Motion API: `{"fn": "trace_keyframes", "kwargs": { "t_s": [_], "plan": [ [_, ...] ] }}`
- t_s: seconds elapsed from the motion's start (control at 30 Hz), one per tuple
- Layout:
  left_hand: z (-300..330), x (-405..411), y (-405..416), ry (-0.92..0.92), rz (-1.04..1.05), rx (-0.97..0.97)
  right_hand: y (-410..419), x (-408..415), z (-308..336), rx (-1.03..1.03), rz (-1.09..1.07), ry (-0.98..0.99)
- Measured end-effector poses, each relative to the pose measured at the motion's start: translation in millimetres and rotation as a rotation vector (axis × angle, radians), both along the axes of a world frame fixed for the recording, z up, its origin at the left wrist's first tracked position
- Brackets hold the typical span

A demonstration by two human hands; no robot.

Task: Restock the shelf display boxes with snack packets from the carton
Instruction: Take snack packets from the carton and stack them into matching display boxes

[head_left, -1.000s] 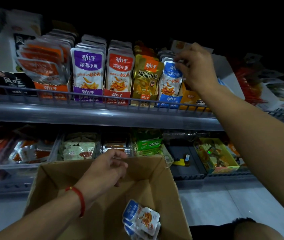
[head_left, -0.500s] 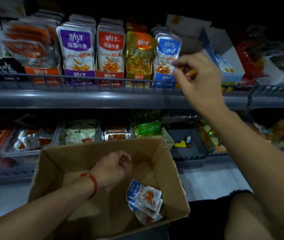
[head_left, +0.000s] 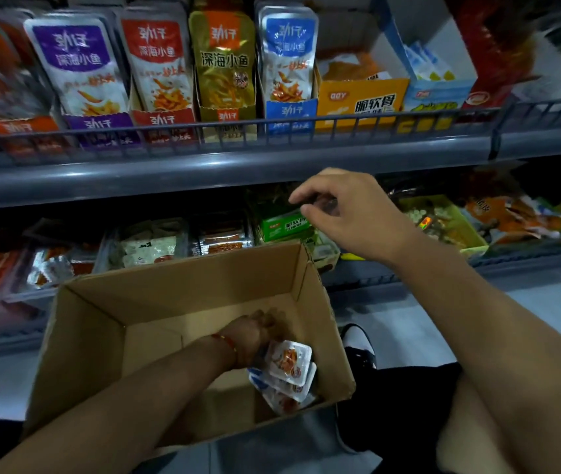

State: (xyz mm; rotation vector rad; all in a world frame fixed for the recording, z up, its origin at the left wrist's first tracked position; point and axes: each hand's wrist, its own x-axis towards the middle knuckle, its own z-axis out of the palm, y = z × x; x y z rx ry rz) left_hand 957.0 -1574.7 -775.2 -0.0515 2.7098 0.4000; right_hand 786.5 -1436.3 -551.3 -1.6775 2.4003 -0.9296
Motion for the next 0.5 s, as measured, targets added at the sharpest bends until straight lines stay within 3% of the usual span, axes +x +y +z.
{"fn": "trace_keyframes", "kwargs": {
  "t_s": [0.2, 0.4, 0.5],
  "plan": [
    [19, 1, -18, 0.041, 0.19, 0.226, 0, -2, -7, 0.172, 0.089, -0.064],
    [137, 20, -33, 0.264, 0.352, 0.54, -13, 19, -21, 0.508, 0.306, -0.146],
    [181, 30, -42, 0.453, 0.419, 0.646, -19, 30, -24, 0.424, 0.276, -0.047]
  ]
}}
